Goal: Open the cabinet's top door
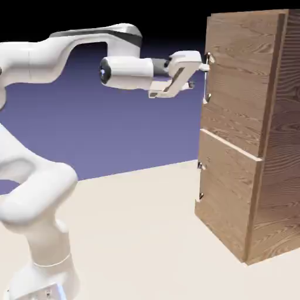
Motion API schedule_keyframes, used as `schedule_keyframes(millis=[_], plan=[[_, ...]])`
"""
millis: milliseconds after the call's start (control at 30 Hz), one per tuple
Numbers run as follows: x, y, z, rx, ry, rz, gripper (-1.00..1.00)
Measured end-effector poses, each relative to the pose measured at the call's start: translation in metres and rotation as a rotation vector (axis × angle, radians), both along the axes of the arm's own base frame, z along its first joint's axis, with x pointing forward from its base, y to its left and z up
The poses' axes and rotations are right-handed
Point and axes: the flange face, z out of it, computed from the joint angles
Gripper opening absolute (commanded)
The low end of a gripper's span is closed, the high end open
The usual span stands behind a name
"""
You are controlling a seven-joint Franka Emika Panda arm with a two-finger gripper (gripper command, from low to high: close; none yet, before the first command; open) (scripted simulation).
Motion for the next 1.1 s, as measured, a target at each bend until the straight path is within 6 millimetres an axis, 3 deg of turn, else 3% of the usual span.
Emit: schedule_keyframes(millis=[333, 400, 567, 600, 667, 1100], plan=[[0.02, 0.053, -0.024, 0.499, -0.102, -0.016, 0.0], [0.022, 0.057, -0.026, 0.528, -0.106, -0.016, 0.0], [0.07, 0.054, -0.026, 0.527, -0.106, -0.016, 0.0], [0.071, 0.053, -0.026, 0.528, -0.106, -0.016, -1.0], [0.071, 0.053, -0.026, 0.528, -0.106, -0.016, -1.0], [0.003, 0.006, -0.026, 0.538, -0.029, 0.265, -1.0]])
